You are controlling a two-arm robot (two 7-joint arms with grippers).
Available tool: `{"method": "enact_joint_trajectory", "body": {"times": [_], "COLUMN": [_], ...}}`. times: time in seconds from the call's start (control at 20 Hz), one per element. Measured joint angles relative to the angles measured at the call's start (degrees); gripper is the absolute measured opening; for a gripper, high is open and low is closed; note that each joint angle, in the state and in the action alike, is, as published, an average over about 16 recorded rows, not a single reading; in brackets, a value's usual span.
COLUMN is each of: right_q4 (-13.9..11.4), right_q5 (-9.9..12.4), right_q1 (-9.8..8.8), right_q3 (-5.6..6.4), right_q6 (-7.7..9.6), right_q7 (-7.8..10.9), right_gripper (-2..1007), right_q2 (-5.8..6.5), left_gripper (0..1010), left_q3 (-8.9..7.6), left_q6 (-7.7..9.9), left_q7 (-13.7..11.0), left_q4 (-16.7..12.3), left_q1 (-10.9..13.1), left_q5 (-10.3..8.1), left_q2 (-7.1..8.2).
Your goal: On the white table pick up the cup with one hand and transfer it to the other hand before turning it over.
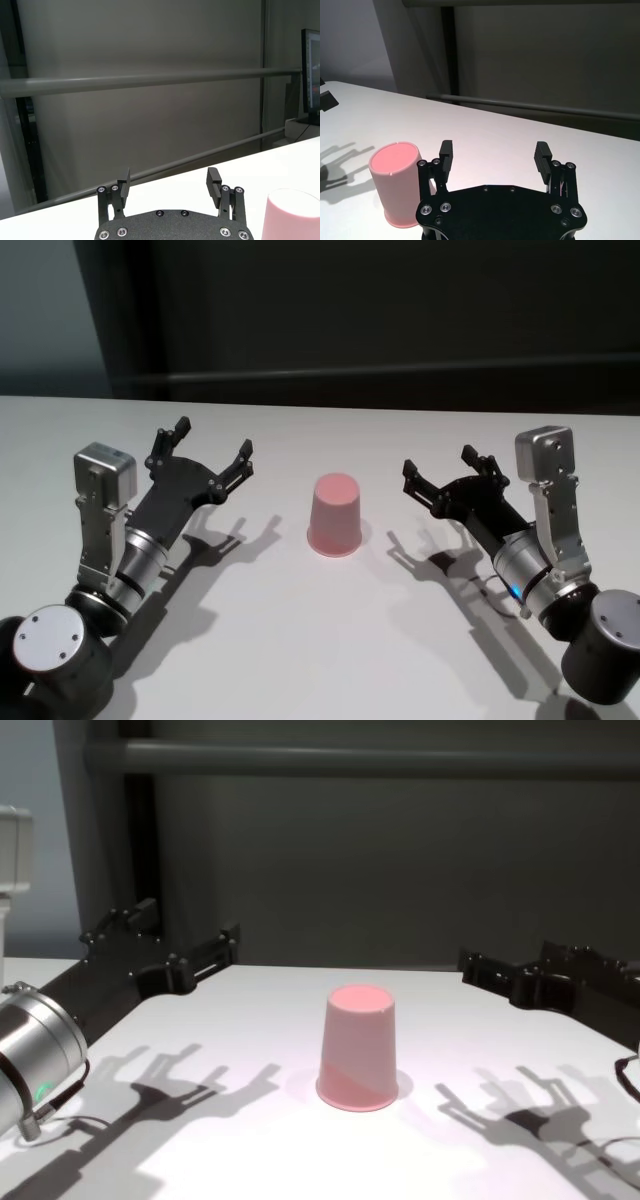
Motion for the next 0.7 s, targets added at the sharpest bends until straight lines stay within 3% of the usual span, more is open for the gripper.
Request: {"method": "enact_joint_trajectory", "body": {"times": [0.7], "right_q4": [1.6], "right_q5": [-0.9], "right_q1": [-1.60], "right_q3": [1.98], "right_q6": [-0.27], "right_q7": [0.59], "right_gripper": [1002], "right_q2": [-1.93], "left_gripper": [1003], "left_q3": [0.00], "left_q6": [0.00], "left_q7": [0.0], "left_q4": [0.0], "left_q1": [0.0], "left_q5": [0.00], "left_q2": [0.00]}}
